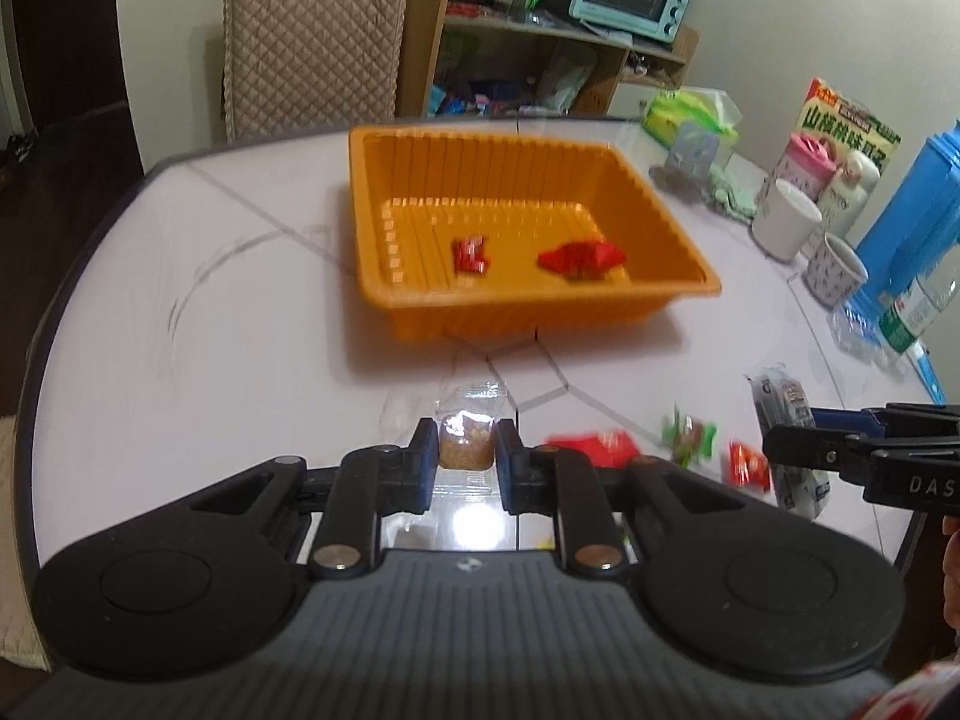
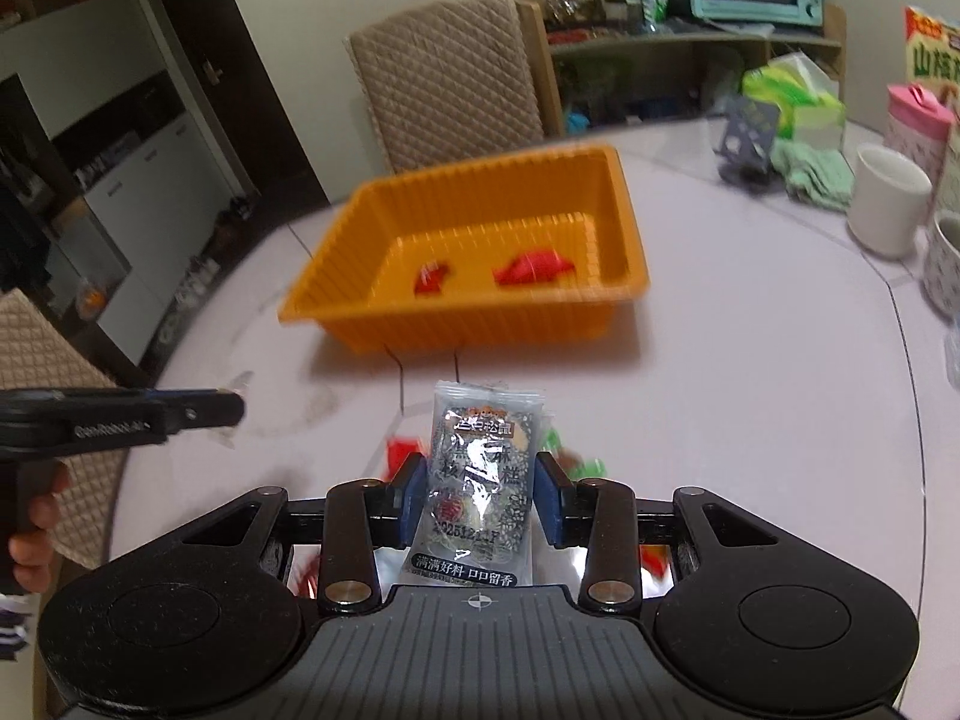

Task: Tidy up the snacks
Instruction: 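Carry the snack bag and brown cake over the orange tray with both grippers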

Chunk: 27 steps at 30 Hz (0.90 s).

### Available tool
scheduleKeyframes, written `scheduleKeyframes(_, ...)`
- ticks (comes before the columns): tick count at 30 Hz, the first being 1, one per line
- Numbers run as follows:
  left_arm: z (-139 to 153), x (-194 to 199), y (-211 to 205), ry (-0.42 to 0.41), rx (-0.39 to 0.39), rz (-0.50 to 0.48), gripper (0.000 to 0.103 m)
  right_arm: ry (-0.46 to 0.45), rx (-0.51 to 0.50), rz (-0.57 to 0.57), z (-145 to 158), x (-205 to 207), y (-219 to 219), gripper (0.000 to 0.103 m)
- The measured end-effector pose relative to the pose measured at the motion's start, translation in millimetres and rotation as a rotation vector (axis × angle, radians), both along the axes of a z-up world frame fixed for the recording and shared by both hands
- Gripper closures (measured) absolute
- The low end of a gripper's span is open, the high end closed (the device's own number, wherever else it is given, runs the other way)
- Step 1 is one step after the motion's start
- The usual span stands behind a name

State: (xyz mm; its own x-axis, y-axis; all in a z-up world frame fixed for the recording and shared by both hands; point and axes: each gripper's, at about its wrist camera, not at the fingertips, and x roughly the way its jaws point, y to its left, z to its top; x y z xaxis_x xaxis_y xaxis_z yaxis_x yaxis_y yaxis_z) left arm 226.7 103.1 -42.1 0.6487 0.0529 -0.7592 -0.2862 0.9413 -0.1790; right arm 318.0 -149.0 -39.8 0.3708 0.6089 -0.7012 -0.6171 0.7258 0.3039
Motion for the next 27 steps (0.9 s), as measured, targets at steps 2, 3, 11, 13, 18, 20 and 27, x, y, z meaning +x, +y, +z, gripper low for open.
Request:
scheduleKeyframes(2,5,11,4,-0.012,0.005,0.000,0.085,-0.008,0.019,0.005,6,9,8,0.065)
scheduleKeyframes(3,6,17,5,-0.018,0.009,0.003,0.085,-0.013,0.029,0.008,9,14,12,0.064)
scheduleKeyframes(11,22,67,23,-0.060,0.017,0.025,0.085,-0.030,0.093,0.022,28,56,54,0.065)
scheduleKeyframes(13,24,78,27,-0.065,0.021,0.032,0.085,-0.033,0.101,0.022,29,68,63,0.064)
scheduleKeyframes(18,23,106,36,-0.062,0.024,0.045,0.085,-0.055,0.108,0.017,29,93,84,0.064)
scheduleKeyframes(20,21,115,40,-0.058,0.015,0.051,0.085,-0.058,0.117,0.016,28,102,90,0.064)
scheduleKeyframes(27,5,136,53,-0.022,-0.004,0.070,0.085,-0.055,0.097,0.006,12,129,112,0.064)
